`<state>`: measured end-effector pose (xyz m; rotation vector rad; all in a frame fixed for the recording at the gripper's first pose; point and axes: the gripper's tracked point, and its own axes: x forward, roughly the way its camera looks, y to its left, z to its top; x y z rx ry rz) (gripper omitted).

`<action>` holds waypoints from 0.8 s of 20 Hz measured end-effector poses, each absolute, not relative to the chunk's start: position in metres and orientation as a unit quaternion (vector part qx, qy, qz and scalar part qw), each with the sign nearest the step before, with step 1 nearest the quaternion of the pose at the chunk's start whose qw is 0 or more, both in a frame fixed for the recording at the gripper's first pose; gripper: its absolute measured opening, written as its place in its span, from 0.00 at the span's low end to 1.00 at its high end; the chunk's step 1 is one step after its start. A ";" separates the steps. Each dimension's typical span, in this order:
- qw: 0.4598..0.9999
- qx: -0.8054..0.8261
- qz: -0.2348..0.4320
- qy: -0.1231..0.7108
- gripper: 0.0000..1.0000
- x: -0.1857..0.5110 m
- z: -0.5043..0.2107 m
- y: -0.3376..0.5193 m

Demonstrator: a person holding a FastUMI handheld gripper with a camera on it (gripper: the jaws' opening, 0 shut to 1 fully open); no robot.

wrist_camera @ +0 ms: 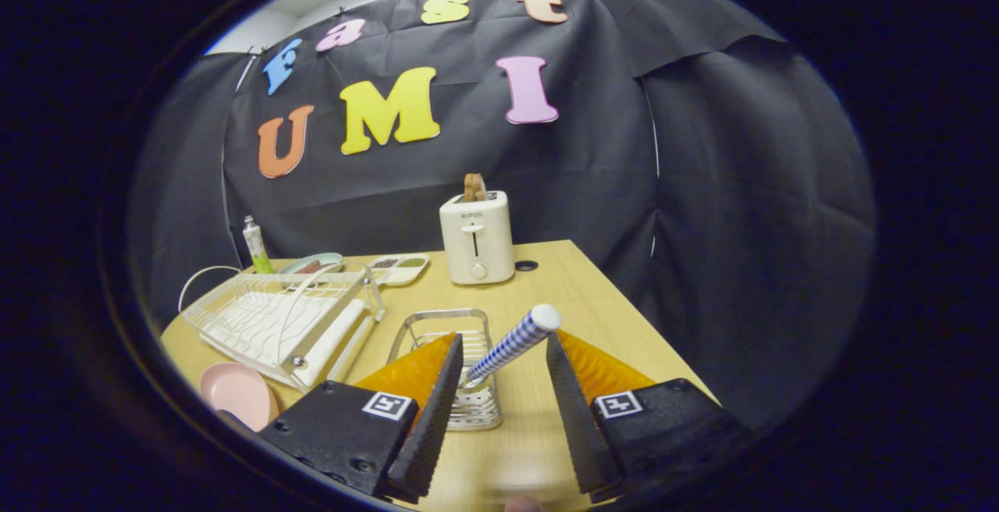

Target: Take the plate from the dish rack, then take the spoon from the basket and place it into the plate.

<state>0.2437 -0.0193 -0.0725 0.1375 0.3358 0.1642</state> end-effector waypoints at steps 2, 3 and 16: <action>0.977 0.091 0.094 0.170 0.57 0.244 -0.069 -0.014; 0.976 0.097 0.096 0.172 0.50 0.244 -0.067 -0.011; 0.987 0.074 0.077 0.121 0.09 0.224 0.002 0.011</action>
